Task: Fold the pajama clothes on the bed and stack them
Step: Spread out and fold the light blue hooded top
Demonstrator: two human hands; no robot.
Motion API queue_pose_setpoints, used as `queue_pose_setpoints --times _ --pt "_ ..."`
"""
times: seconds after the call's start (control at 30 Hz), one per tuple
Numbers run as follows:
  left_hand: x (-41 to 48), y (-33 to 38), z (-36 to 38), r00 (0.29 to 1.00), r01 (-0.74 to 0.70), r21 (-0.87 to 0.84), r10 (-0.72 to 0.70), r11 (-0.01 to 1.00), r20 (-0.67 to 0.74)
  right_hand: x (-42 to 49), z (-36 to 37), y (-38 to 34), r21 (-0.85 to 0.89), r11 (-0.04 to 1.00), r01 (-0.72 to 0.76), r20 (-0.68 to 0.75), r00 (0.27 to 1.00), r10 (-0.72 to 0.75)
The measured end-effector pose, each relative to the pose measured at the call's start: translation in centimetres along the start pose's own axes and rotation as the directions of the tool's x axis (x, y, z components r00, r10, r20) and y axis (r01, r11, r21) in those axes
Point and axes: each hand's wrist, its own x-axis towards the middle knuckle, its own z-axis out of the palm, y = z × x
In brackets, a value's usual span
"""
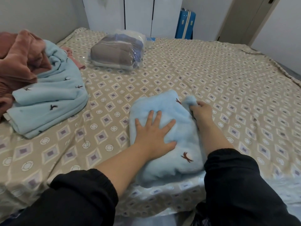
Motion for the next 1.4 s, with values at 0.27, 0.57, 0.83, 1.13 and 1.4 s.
queue_pose_setpoints --times 0.27,0.57,0.83,1.13,1.4 --pt "0.4 0.2 0.1 1.0 0.005 -0.009 -0.004 1.0 0.028 1.3 0.5 1.1 -0.371 0.928 0.017 0.049 0.999 0.001" --pt "-0.3 0.2 -0.3 0.999 -0.032 0.002 0.032 0.999 -0.009 -4.6 0.9 4.0 -0.589 0.78 0.213 0.059 0.973 -0.221" --pt "-3.1 0.8 -0.1 0.994 -0.103 0.007 0.103 0.995 -0.037 -3.6 1.1 4.3 -0.587 0.8 0.128 -0.049 0.98 -0.193" --pt "-3.0 0.4 0.3 0.999 -0.05 -0.029 0.049 0.998 -0.023 -6.5 -2.5 6.4 -0.722 0.692 -0.017 -0.045 0.999 -0.022" --pt "-2.6 0.1 0.9 0.998 -0.037 -0.025 0.036 0.999 -0.058 -7.3 -2.4 6.9 -0.647 0.759 -0.073 -0.055 0.997 0.049"
